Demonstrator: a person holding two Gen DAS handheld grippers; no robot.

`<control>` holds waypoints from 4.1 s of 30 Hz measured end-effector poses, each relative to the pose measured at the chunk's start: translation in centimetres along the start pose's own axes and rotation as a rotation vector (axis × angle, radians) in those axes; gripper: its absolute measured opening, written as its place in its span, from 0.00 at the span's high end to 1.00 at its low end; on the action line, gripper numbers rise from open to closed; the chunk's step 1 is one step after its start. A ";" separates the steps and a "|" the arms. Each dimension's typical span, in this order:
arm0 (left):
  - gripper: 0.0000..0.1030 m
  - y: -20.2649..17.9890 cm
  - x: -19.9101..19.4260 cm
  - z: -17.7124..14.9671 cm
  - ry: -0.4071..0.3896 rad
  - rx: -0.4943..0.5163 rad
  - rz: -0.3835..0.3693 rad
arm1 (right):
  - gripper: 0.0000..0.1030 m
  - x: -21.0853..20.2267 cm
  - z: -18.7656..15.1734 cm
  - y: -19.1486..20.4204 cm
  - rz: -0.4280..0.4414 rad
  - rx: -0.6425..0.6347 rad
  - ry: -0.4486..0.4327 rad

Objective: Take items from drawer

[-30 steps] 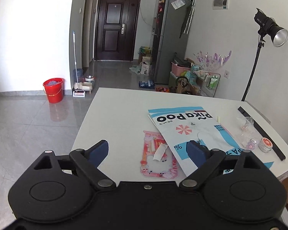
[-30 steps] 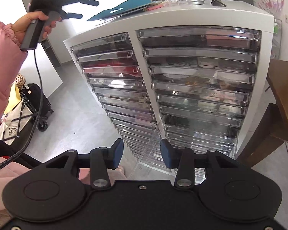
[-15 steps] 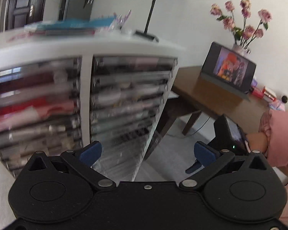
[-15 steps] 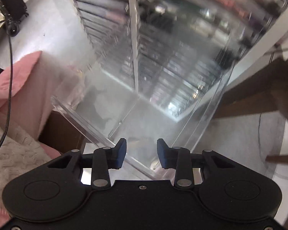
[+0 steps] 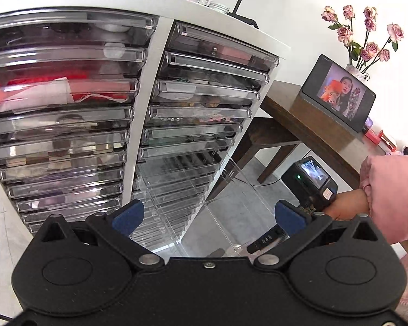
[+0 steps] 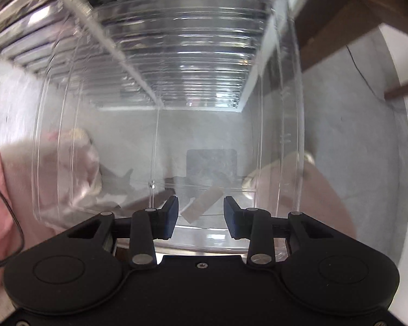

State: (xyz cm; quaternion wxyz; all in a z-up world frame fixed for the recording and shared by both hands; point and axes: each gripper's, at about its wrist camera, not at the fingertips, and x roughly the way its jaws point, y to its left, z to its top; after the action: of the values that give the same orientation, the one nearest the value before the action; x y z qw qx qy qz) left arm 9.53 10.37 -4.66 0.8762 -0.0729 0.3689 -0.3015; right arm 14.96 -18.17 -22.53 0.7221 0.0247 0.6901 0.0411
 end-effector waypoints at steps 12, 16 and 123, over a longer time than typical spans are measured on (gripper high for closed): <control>0.00 0.9 0.2 -2.2 0.041 0.055 0.001 | 0.81 0.0 -1.8 0.9 -0.067 0.222 -0.068; 0.00 1.3 -0.6 -2.5 0.013 0.040 -0.005 | 0.84 0.0 -2.0 0.6 -0.052 0.254 -0.087; 0.00 -11.5 1.7 -3.8 0.100 0.316 0.175 | 0.00 -15.4 -15.0 3.7 -0.338 -1.060 -0.977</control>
State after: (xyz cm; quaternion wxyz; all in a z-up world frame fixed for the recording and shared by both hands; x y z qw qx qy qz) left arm 2.34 0.48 -4.40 0.8801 0.1130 0.3652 -0.2814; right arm -0.81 -16.26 -7.61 0.8585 -0.4185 0.1718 0.2414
